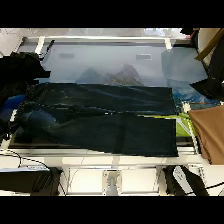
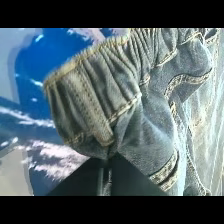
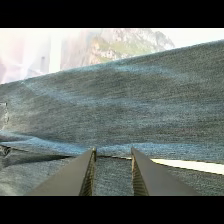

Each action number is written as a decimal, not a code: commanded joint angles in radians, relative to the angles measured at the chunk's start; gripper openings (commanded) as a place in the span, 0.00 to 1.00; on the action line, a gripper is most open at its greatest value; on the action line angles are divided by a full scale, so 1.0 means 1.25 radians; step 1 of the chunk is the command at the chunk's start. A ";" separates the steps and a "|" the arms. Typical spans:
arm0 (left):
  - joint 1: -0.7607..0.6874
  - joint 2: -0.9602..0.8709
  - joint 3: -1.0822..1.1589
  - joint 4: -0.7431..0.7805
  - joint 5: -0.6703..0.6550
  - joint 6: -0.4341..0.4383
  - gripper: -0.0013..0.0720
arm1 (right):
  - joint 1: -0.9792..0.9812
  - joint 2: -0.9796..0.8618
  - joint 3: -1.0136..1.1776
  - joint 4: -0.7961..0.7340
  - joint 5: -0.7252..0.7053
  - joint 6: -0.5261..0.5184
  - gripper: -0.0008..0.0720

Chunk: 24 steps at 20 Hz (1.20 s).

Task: Fold the clothes and pants, and hang the long-sleeved shirts on hangers.

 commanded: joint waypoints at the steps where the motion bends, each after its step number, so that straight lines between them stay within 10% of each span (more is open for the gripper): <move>1: -0.011 0.000 0.000 -0.006 0.011 0.001 0.07 | -0.001 0.012 0.013 -0.008 0.002 0.000 0.38; 8: 0.029 0.114 0.002 -0.004 -0.010 0.000 0.07 | -0.044 0.029 -0.054 -0.300 0.184 0.020 0.46; 15: 0.065 0.225 0.002 0.012 -0.011 -0.059 0.07 | -0.324 -0.096 -0.408 -0.313 0.219 -0.114 0.46; 24: -0.014 0.236 0.002 0.034 -0.016 -0.078 0.07 | -0.243 -0.377 -0.414 -0.338 0.077 -0.176 0.46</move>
